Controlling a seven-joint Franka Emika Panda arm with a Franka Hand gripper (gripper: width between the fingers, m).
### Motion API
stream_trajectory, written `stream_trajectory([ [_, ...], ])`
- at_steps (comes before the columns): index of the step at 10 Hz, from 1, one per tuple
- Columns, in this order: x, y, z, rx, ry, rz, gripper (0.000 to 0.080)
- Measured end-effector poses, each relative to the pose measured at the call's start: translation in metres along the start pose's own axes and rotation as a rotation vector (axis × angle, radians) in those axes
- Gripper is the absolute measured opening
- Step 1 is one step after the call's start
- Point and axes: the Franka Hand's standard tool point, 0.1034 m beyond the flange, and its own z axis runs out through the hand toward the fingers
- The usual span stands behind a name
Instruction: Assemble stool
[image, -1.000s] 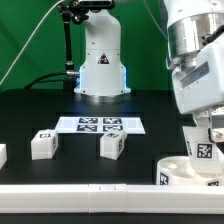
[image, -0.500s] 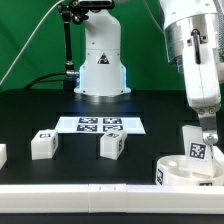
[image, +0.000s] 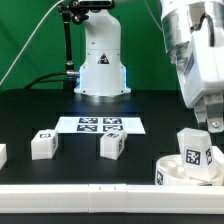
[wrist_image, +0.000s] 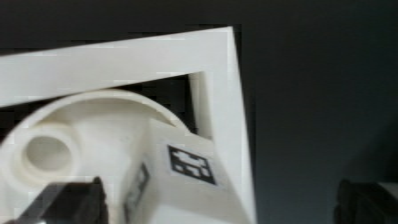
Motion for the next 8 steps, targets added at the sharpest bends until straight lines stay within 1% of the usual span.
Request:
stream_trajectory([
  [1, 0.001, -0.005, -0.005, 0.009, -0.002, -0.127, 0.0649],
  [4, 0.001, -0.004, -0.003, 0.004, 0.002, -0.326, 0.0649],
  [5, -0.005, 0.0, 0.0, -0.028, 0.006, -0.513, 0.0649],
  [6, -0.009, 0.002, 0.0, -0.045, 0.006, -0.619, 0.0649],
  [7, -0.01, 0.002, 0.0, -0.05, 0.003, -0.68, 0.0649],
  [8, -0.01, 0.003, 0.0, -0.043, 0.011, -0.764, 0.0649],
])
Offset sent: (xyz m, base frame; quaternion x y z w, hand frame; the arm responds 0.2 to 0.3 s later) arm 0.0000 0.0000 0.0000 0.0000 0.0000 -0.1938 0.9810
